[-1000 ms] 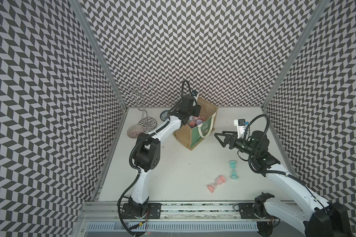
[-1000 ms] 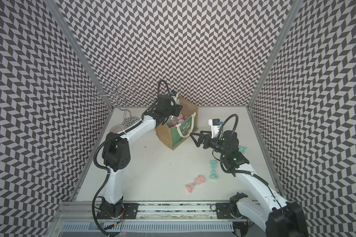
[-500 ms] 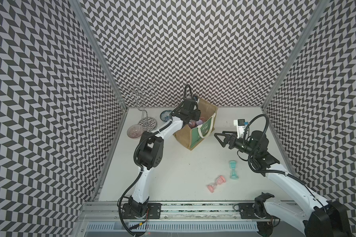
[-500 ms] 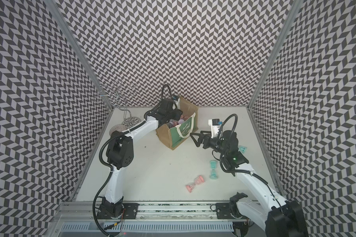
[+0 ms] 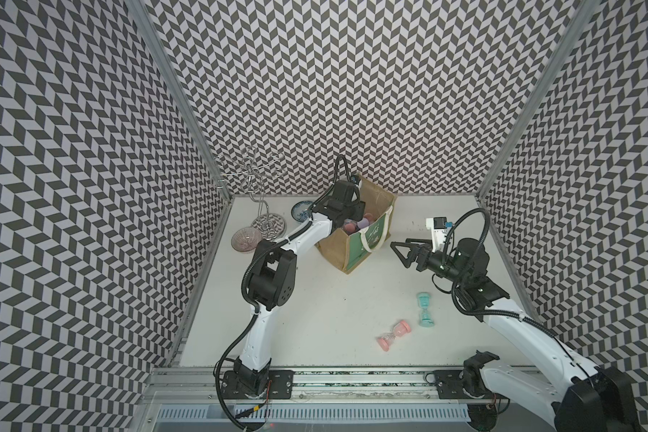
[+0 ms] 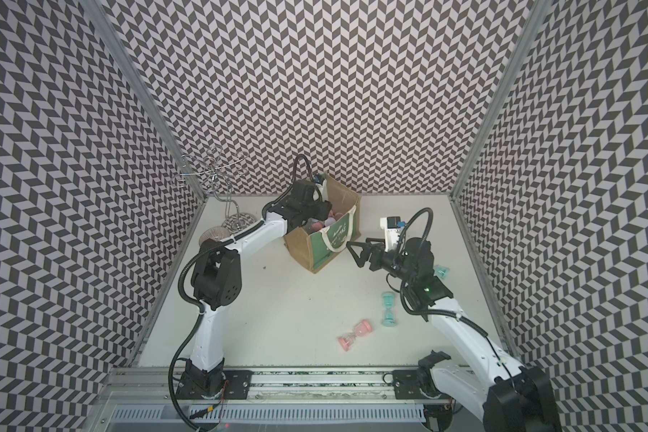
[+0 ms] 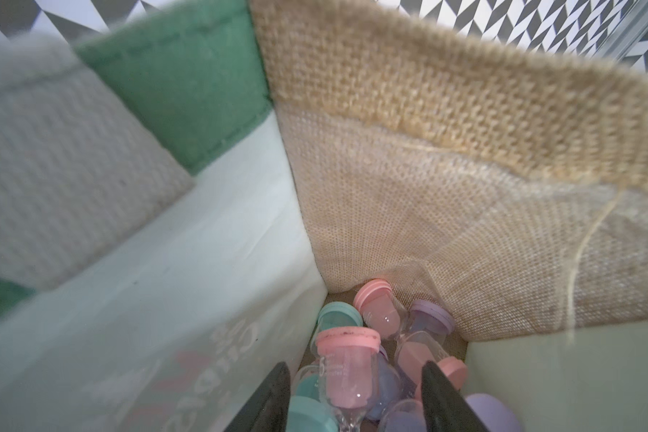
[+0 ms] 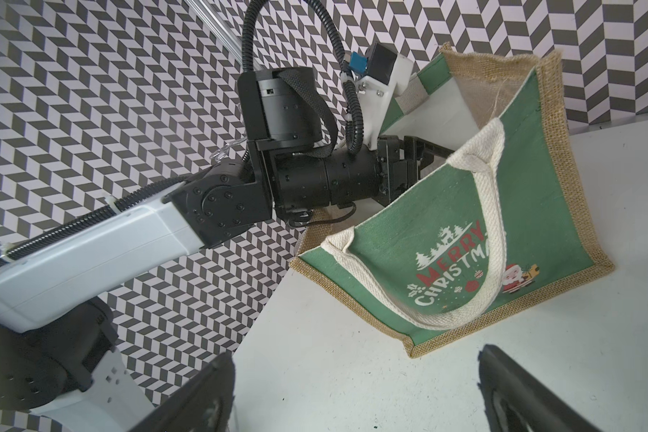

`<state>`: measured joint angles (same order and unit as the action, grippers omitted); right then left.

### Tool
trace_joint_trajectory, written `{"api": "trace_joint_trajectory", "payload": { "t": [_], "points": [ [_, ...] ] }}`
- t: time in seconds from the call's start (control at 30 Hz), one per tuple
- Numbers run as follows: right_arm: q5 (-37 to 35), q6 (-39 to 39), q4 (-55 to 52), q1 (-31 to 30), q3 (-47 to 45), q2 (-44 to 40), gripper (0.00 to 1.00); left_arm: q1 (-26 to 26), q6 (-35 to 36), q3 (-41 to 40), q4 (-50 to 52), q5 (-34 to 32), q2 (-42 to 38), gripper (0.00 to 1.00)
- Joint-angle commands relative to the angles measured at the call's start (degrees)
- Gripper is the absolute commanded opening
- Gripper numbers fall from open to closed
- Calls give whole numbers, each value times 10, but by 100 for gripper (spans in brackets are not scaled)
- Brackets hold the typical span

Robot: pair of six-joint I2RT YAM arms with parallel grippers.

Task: Put the hourglass into the canvas bag
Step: Place the hourglass in the canvas bag.

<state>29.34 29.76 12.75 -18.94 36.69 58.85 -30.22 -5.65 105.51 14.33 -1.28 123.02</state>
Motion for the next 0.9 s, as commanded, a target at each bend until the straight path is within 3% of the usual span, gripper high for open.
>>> {"api": "trace_joint_trajectory", "payload": {
  "t": [0.0, 0.3, 0.53, 0.73, 0.87],
  "points": [
    [-8, -2, 10, 2, 19, -19, 99, -3, -1, -8, 4, -5, -50, 59],
    [-40, 8, -44, 2, 23, -47, 99, -19, 6, -79, -28, 1, -164, 64],
    [-49, 15, -98, 2, 24, -76, 99, -59, 4, -173, -50, -13, -276, 67],
    [-71, 12, -173, 2, 16, -113, 99, -109, -35, -280, -52, -56, -388, 68],
    [-79, 10, -218, 2, 7, -135, 99, -142, -87, -357, -49, -44, -456, 69]
  ]
}}
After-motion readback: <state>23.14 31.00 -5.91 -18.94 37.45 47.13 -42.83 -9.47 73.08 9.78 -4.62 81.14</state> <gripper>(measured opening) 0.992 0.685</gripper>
